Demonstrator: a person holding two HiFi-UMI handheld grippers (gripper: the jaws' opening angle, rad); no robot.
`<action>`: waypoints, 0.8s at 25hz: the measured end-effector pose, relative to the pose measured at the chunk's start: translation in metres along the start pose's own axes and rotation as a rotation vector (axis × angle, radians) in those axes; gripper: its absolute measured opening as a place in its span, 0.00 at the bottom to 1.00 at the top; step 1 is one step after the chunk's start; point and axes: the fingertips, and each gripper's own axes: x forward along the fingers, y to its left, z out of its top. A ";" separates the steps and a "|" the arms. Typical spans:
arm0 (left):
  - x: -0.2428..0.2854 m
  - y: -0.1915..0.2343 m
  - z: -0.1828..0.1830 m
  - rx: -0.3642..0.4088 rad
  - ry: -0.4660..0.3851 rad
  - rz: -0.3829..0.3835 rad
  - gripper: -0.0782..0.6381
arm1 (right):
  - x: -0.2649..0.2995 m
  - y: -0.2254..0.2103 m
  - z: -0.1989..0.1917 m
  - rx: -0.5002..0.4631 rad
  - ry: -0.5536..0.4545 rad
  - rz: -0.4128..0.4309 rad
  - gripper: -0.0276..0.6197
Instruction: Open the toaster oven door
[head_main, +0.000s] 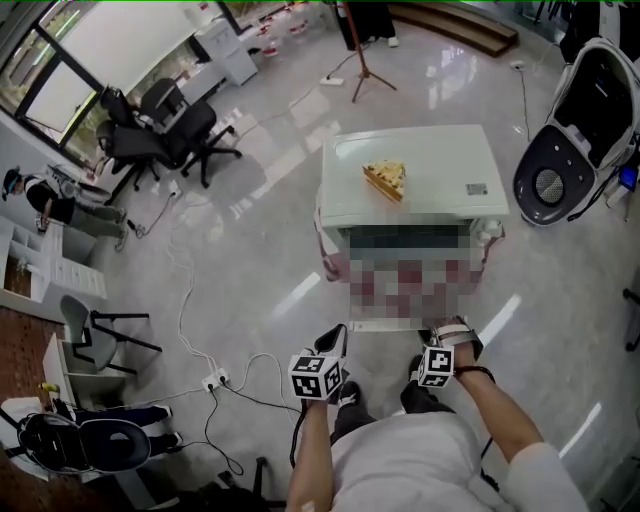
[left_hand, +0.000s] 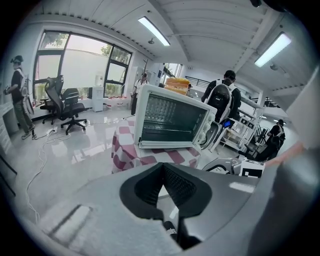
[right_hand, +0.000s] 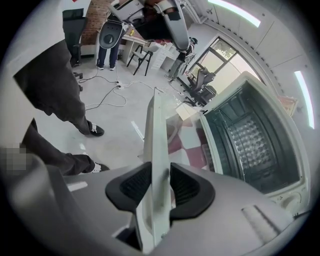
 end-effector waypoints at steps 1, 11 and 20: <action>-0.001 0.000 -0.001 -0.001 0.001 0.004 0.12 | 0.003 0.002 -0.001 -0.005 0.003 0.001 0.23; -0.010 0.004 -0.012 -0.038 -0.005 0.049 0.12 | 0.022 0.015 -0.004 -0.005 -0.029 -0.020 0.25; -0.001 -0.022 -0.020 -0.049 0.017 -0.003 0.12 | 0.034 0.025 -0.010 0.025 -0.016 0.032 0.26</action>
